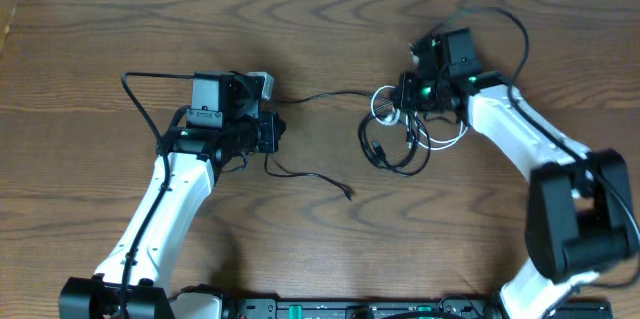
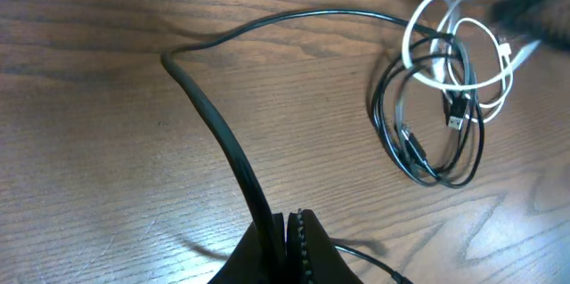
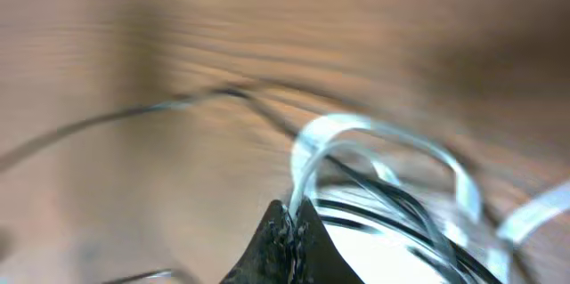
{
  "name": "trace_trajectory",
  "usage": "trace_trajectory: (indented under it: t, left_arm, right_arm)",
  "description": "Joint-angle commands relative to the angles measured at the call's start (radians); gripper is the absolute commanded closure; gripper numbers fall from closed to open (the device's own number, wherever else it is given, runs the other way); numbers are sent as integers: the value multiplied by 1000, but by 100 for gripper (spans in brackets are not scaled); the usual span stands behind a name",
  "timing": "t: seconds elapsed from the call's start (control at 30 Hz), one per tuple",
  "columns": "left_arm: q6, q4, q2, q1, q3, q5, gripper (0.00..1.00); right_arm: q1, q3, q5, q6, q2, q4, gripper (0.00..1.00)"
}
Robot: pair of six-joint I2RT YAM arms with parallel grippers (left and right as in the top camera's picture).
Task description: Untangle cables
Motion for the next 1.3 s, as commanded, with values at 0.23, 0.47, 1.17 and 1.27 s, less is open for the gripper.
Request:
trace_trajectory:
  t: [0.23, 0.47, 1.17, 1.27]
  left_arm:
    - [17, -15, -17, 2, -10, -6, 92]
    - [17, -16, -17, 2, -10, -6, 92]
    - [16, -16, -16, 1, -20, -6, 92]
    - [16, -16, -17, 1, -20, -6, 92]
  right_arm:
    - [2, 28, -378, -151, -246, 70, 99]
    - [-1, 29, -382, -140, -381, 72, 99]
    - [-31, 29, 599, 22, -477, -503, 99]
    - [-31, 29, 789, 109, -477, -581, 99]
